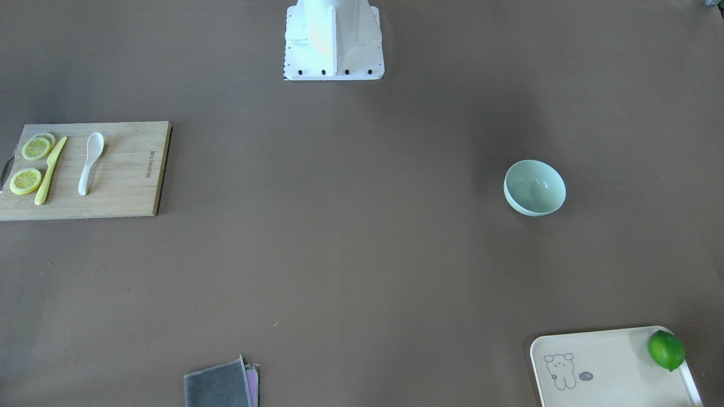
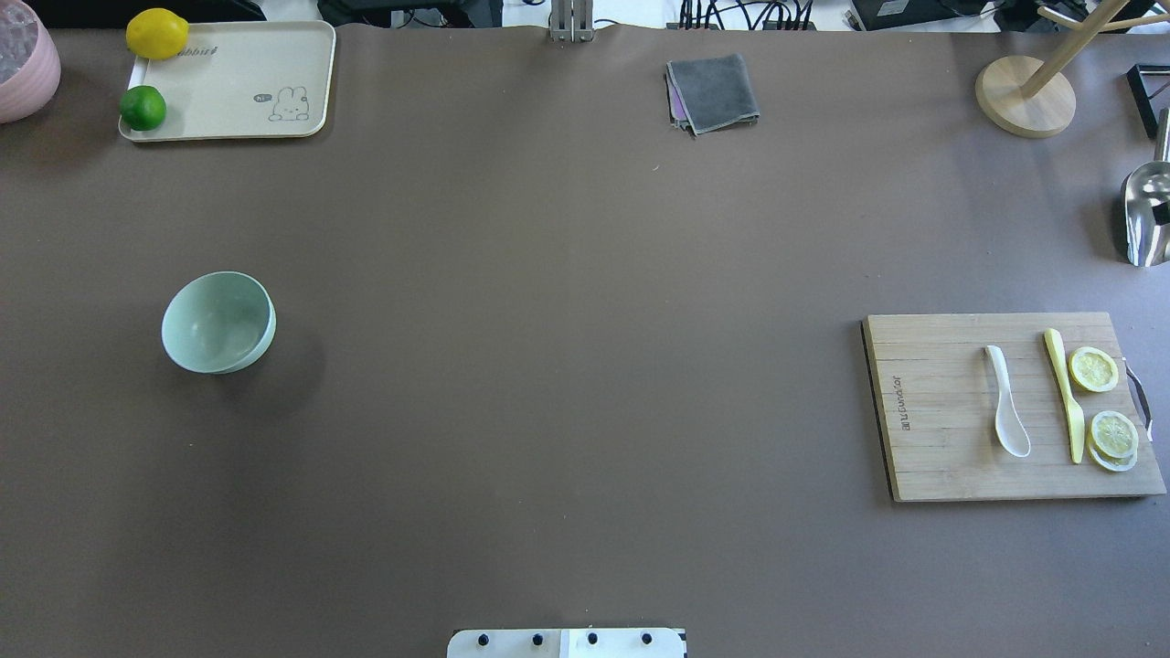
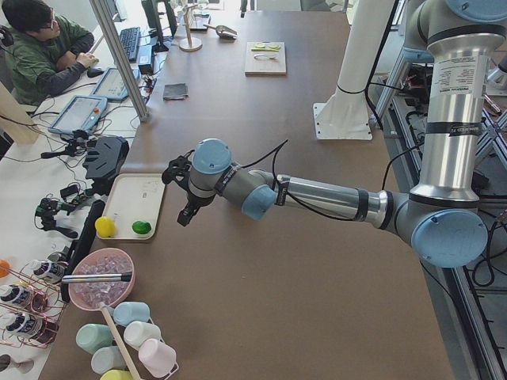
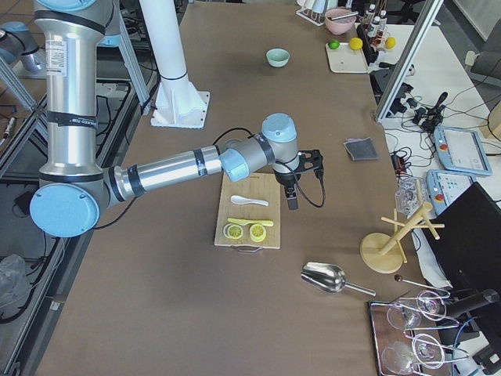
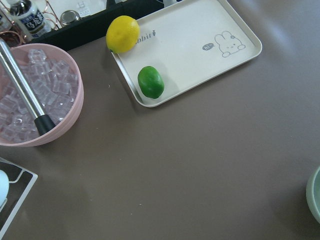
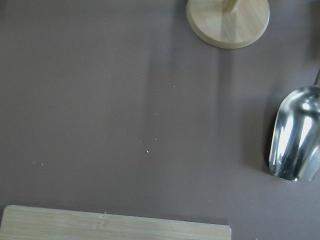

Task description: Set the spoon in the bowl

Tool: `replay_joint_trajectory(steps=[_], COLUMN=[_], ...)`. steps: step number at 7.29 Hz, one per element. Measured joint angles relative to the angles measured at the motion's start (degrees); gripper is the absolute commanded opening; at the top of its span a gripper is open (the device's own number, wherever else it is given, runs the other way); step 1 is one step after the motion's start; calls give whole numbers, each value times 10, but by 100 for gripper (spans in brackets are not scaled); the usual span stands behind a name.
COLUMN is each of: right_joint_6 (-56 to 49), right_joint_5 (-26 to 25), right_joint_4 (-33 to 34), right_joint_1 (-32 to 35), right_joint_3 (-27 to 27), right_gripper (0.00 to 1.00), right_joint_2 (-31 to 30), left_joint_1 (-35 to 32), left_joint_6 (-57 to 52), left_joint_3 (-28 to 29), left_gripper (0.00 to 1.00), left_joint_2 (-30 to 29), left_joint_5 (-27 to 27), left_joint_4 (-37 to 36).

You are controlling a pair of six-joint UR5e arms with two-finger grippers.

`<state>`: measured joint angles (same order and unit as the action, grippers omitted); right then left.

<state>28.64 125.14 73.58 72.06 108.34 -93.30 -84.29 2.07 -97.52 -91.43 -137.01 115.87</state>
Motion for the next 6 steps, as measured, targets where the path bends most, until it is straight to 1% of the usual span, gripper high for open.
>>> replay_joint_trajectory(steps=[2, 4, 6], right_joint_6=[70, 162, 243], right_joint_5=[-34, -66, -121], right_joint_4=[-63, -144, -191], right_joint_1=[-66, -130, -199], right_joint_3=[-18, -29, -31], right_gripper=[96, 93, 93], right_joint_2=[-15, -45, -63], left_joint_1=[6, 9, 11], left_joint_6=[12, 19, 21], left_joint_3=[1, 2, 2], left_gripper=[98, 98, 98], left_joint_2=[-1, -2, -1], left_joint_5=[0, -1, -2], left_joint_4=[1, 1, 1])
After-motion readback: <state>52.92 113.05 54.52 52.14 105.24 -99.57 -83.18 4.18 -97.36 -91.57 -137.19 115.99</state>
